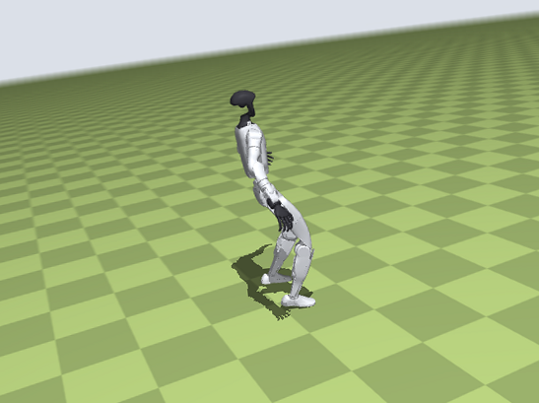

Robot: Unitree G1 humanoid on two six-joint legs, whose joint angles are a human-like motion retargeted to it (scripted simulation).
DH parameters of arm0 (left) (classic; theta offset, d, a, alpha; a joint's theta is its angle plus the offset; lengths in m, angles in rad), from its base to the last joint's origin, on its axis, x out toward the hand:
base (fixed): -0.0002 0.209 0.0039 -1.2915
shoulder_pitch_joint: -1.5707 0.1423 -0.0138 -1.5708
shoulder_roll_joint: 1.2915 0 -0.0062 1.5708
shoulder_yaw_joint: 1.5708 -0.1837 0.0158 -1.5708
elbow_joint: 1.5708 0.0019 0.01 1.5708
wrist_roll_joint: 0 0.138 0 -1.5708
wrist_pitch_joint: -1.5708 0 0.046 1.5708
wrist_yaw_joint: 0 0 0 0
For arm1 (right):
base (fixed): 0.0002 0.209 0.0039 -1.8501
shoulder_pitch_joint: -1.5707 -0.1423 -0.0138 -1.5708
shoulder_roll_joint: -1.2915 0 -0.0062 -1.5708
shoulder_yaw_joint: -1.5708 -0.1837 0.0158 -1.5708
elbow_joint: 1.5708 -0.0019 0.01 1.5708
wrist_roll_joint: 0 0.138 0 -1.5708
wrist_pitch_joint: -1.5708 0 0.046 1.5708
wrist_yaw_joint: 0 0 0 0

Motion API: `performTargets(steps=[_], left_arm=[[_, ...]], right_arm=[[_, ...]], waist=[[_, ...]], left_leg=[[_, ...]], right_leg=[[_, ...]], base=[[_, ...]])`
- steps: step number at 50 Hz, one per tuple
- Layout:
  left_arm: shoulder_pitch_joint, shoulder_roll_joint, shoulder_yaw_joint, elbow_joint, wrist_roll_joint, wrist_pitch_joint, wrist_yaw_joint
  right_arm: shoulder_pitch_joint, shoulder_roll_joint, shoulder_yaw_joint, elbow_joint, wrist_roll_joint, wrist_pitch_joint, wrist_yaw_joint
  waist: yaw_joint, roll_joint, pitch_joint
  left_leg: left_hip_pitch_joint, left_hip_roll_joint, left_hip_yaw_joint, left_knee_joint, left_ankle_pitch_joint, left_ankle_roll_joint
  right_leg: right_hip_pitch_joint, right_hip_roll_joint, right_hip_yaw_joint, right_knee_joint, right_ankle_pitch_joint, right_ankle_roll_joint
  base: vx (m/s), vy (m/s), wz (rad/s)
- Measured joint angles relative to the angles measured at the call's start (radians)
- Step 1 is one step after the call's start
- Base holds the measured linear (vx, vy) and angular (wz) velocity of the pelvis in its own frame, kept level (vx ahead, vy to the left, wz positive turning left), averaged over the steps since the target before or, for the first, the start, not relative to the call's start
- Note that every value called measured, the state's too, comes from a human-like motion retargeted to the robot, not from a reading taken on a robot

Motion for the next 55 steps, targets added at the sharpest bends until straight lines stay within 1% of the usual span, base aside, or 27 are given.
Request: performTargets(steps=[2, 3, 5, 6, 7, 8, 9, 10, 11, 13, 15, 17, 20, 25, 28, 29, 31, 35, 38, 42, 43, 45, 47, 48, 50, 52, 55], left_arm=[[0.065, -0.108, 0.042, -0.058, 0.019, 0.000, -0.010], [0.093, -0.158, 0.043, -0.076, 0.057, 0.007, -0.039], [0.159, -0.247, 0.017, -0.089, 0.186, 0.015, -0.122], [0.198, -0.287, -0.007, -0.081, 0.266, 0.007, -0.167], [0.235, -0.325, -0.028, -0.067, 0.337, -0.001, -0.203], [0.268, -0.361, -0.044, -0.046, 0.388, -0.007, -0.219], [0.304, -0.397, -0.051, -0.017, 0.417, -0.009, -0.217], [0.342, -0.433, -0.054, 0.017, 0.436, -0.008, -0.207], [0.356, -0.461, -0.048, 0.062, 0.425, 0.002, -0.188], [0.367, -0.515, -0.035, 0.157, 0.387, 0.024, -0.145], [0.353, -0.545, -0.033, 0.256, 0.360, 0.044, -0.120], [0.347, -0.557, -0.048, 0.329, 0.350, 0.056, -0.107], [0.362, -0.567, -0.078, 0.369, 0.342, 0.064, -0.107], [0.353, -0.574, -0.095, 0.334, 0.329, 0.058, -0.157], [0.309, -0.562, -0.112, 0.297, 0.362, 0.051, -0.190], [0.280, -0.557, -0.124, 0.283, 0.358, 0.055, -0.187], [0.214, -0.545, -0.154, 0.254, 0.338, 0.068, -0.169], [0.072, -0.499, -0.238, 0.212, 0.316, 0.082, -0.160], [-0.028, -0.450, -0.300, 0.164, 0.317, 0.082, -0.183], [-0.133, -0.385, -0.350, 0.037, 0.360, 0.053, -0.210], [-0.172, -0.360, -0.351, -0.028, 0.354, 0.053, -0.212], [-0.221, -0.336, -0.359, -0.154, 0.308, 0.038, -0.186], [-0.244, -0.322, -0.398, -0.284, 0.248, -0.008, -0.123], [-0.251, -0.324, -0.409, -0.343, 0.236, -0.029, -0.109], [-0.256, -0.332, -0.422, -0.457, 0.235, -0.047, -0.099], [-0.229, -0.333, -0.433, -0.553, 0.277, -0.060, -0.103], [-0.135, -0.326, -0.451, -0.642, 0.364, -0.070, -0.112]], right_arm=[[-0.226, 0.074, -0.031, 0.136, -0.027, 0.055, -0.213], [-0.299, 0.103, -0.056, 0.126, 0.015, 0.052, -0.286], [-0.375, 0.153, -0.074, 0.002, 0.126, -0.021, -0.305], [-0.387, 0.159, -0.054, -0.088, 0.159, -0.076, -0.234], [-0.403, 0.160, -0.025, -0.175, 0.173, -0.124, -0.165], [-0.427, 0.151, 0.020, -0.256, 0.152, -0.159, -0.099], [-0.455, 0.137, 0.076, -0.332, 0.095, -0.181, -0.067], [-0.484, 0.119, 0.138, -0.405, 0.021, -0.197, -0.051], [-0.532, 0.100, 0.197, -0.460, -0.086, -0.191, -0.074], [-0.631, 0.062, 0.296, -0.544, -0.297, -0.156, -0.122], [-0.720, 0.054, 0.356, -0.582, -0.412, -0.126, -0.172], [-0.777, 0.094, 0.380, -0.570, -0.395, -0.120, -0.191], [-0.824, 0.187, 0.397, -0.505, -0.284, -0.122, -0.167], [-0.854, 0.293, 0.422, -0.416, -0.245, -0.113, -0.098], [-0.819, 0.316, 0.403, -0.425, -0.226, -0.133, -0.068], [-0.809, 0.319, 0.398, -0.428, -0.214, -0.130, -0.063], [-0.787, 0.324, 0.391, -0.432, -0.196, -0.108, -0.059], [-0.735, 0.361, 0.378, -0.430, -0.176, -0.056, -0.072], [-0.711, 0.396, 0.392, -0.421, -0.155, -0.044, -0.043], [-0.685, 0.422, 0.424, -0.425, -0.121, -0.069, 0.031], [-0.698, 0.421, 0.424, -0.436, -0.101, -0.077, 0.052], [-0.698, 0.425, 0.427, -0.462, -0.078, -0.083, 0.035], [-0.675, 0.434, 0.414, -0.501, -0.054, -0.149, 0.005], [-0.665, 0.440, 0.407, -0.522, -0.047, -0.161, -0.007], [-0.651, 0.448, 0.383, -0.569, -0.030, -0.167, -0.050], [-0.626, 0.455, 0.356, -0.618, 0.003, -0.181, -0.063], [-0.566, 0.444, 0.318, -0.684, 0.055, -0.206, -0.056]], waist=[[0.044, 0.078, 0.095], [0.073, 0.123, 0.140], [0.143, 0.226, 0.204], [0.168, 0.247, 0.208], [0.192, 0.263, 0.211], [0.212, 0.269, 0.211], [0.241, 0.276, 0.208], [0.275, 0.283, 0.204], [0.315, 0.295, 0.201], [0.372, 0.322, 0.216], [0.436, 0.326, 0.227], [0.493, 0.319, 0.222], [0.542, 0.301, 0.193], [0.541, 0.274, 0.132], [0.508, 0.261, 0.095], [0.493, 0.258, 0.090], [0.459, 0.253, 0.089], [0.370, 0.205, 0.077], [0.302, 0.158, 0.063], [0.248, 0.093, 0.035], [0.239, 0.076, 0.040], [0.235, 0.049, 0.041], [0.250, 0.020, 0.029], [0.262, 0.008, 0.026], [0.272, 0.004, 0.037], [0.291, 0.003, 0.038], [0.333, 0.002, 0.005]], left_leg=[[0.009, 0.051, 0.040, -0.279, 0.146, -0.025], [0.038, 0.081, 0.077, -0.463, 0.261, -0.051], [0.100, 0.140, 0.168, -0.835, 0.514, -0.138], [0.085, 0.107, 0.201, -0.952, 0.575, -0.162], [0.059, 0.073, 0.221, -1.042, 0.606, -0.178], [0.007, 0.033, 0.213, -1.076, 0.575, -0.178], [-0.039, 0.025, 0.202, -1.087, 0.528, -0.178], [-0.083, 0.033, 0.189, -1.087, 0.472, -0.178], [-0.117, 0.061, 0.212, -1.087, 0.461, -0.176], [-0.156, 0.090, 0.289, -1.087, 0.493, -0.168], [-0.179, 0.096, 0.365, -1.087, 0.569, -0.164], [-0.196, 0.099, 0.360, -1.087, 0.605, -0.160], [-0.207, 0.095, 0.312, -1.084, 0.607, -0.151], [-0.163, 0.094, 0.300, -1.084, 0.593, -0.153], [-0.145, 0.104, 0.281, -1.000, 0.545, -0.142], [-0.121, 0.101, 0.266, -1.002, 0.553, -0.138], [-0.059, 0.094, 0.232, -1.008, 0.579, -0.127], [-0.020, 0.080, 0.183, -0.834, 0.539, -0.089], [0.017, 0.096, 0.232, -0.703, 0.450, -0.059], [0.085, 0.147, 0.363, -0.596, 0.290, -0.004], [0.083, 0.160, 0.368, -0.561, 0.257, 0.001], [0.086, 0.170, 0.360, -0.528, 0.214, -0.003], [0.053, 0.181, 0.344, -0.456, 0.156, -0.031], [0.059, 0.174, 0.344, -0.475, 0.141, -0.030], [0.075, 0.167, 0.368, -0.518, 0.122, -0.037], [0.084, 0.170, 0.435, -0.540, 0.100, -0.035], [0.086, 0.159, 0.540, -0.590, 0.095, -0.024]], right_leg=[[0.098, 0.092, 0.013, -0.033, 0.004, -0.020], [0.155, 0.140, 0.022, -0.067, 0.013, -0.034], [0.266, 0.239, 0.051, -0.136, 0.031, -0.047], [0.291, 0.234, 0.063, -0.124, 0.015, -0.009], [0.313, 0.224, 0.075, -0.116, 0.000, 0.025], [0.332, 0.208, 0.088, -0.114, -0.012, 0.052], [0.353, 0.207, 0.107, -0.128, -0.012, 0.056], [0.376, 0.215, 0.130, -0.151, -0.006, 0.049], [0.385, 0.230, 0.154, -0.167, 0.003, 0.035], [0.414, 0.241, 0.198, -0.189, 0.016, -0.001], [0.420, 0.220, 0.240, -0.173, 0.012, 0.000], [0.414, 0.196, 0.282, -0.161, 0.013, 0.004], [0.404, 0.164, 0.328, -0.165, 0.016, 0.002], [0.386, 0.142, 0.345, -0.207, 0.010, -0.004], [0.373, 0.148, 0.320, -0.239, 0.001, 0.007], [0.364, 0.151, 0.311, -0.245, -0.001, 0.003], [0.346, 0.157, 0.288, -0.253, -0.003, -0.008], [0.288, 0.140, 0.214, -0.251, -0.012, -0.011], [0.253, 0.113, 0.148, -0.271, -0.015, -0.009], [0.216, 0.060, 0.052, -0.314, -0.005, 0.013], [0.202, 0.047, 0.019, -0.316, -0.008, 0.011], [0.181, 0.021, -0.039, -0.329, -0.008, 0.013], [0.143, -0.017, -0.108, -0.296, -0.027, 0.028], [0.135, -0.034, -0.139, -0.305, -0.024, 0.039], [0.152, -0.053, -0.214, -0.368, -0.012, 0.028], [0.161, -0.083, -0.300, -0.388, 0.001, 0.036], [0.147, -0.138, -0.409, -0.360, 0.030, 0.051]], base=[[0.43, -0.19, -1.04], [0.43, -0.13, -1.20], [0.47, -0.01, -1.19], [0.49, 0.19, -0.80], [0.47, 0.29, -0.50], [0.41, 0.16, -0.74], [0.36, -0.02, -1.11], [0.29, -0.21, -1.54], [0.24, -0.24, -1.63], [0.19, -0.10, -1.33], [0.20, 0.02, -1.28], [0.19, 0.04, -1.34], [0.18, 0.08, -0.91], [0.14, 0.08, -0.25], [0.09, 0.06, 0.43], [0.03, 0.04, 0.70], [0.00, 0.03, 0.77], [-0.02, 0.03, 1.10], [-0.03, 0.04, 1.31], [-0.04, 0.08, 1.49], [-0.05, 0.12, 1.76], [-0.03, 0.15, 1.82], [0.00, 0.19, 1.85], [0.01, 0.20, 1.93], [0.02, 0.23, 2.18], [0.09, 0.27, 2.36], [0.19, 0.33, 2.60]])
